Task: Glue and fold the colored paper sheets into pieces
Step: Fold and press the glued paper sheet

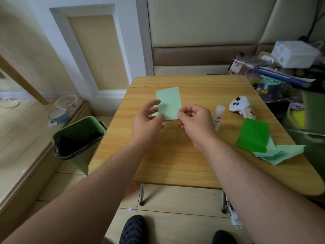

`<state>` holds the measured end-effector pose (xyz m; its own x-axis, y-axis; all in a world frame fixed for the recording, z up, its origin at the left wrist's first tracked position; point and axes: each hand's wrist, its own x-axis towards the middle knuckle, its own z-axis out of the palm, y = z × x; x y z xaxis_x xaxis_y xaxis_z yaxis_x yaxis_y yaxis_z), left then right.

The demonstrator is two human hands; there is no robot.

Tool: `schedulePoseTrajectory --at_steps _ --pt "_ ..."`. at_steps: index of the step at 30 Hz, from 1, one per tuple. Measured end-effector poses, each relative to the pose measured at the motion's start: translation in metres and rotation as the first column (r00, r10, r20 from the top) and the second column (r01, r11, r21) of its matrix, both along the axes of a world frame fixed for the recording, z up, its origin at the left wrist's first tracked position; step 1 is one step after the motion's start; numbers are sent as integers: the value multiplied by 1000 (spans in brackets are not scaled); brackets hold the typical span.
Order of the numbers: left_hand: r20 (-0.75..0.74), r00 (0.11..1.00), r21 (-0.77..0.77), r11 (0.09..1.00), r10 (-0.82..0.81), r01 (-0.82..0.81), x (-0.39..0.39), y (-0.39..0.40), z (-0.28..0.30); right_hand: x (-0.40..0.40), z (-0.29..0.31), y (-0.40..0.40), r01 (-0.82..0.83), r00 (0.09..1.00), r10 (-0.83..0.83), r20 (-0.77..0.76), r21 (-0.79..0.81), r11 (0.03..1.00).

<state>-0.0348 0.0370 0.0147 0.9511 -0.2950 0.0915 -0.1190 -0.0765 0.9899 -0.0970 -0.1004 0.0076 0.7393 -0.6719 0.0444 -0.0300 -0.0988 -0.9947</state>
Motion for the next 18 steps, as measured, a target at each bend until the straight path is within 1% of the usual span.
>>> schedulePoseTrajectory --at_steps 5,9,11,14,18 --pt "-63 997 5 999 41 -41 4 -1 -6 7 -3 1 43 999 -44 -5 -66 997" --pt "-119 991 -28 998 56 -60 9 0 -8 10 -4 3 56 998 -57 -12 -70 996" --pt "-137 989 -56 997 49 -57 11 -1 -6 11 -3 3 60 998 -61 -13 -55 997" --pt "-190 982 -105 994 -12 -8 9 -2 -2 12 -2 2 68 997 -69 25 26 997" --pt "-106 992 7 997 -74 75 1 -3 -2 10 1 5 57 997 -59 43 51 997"
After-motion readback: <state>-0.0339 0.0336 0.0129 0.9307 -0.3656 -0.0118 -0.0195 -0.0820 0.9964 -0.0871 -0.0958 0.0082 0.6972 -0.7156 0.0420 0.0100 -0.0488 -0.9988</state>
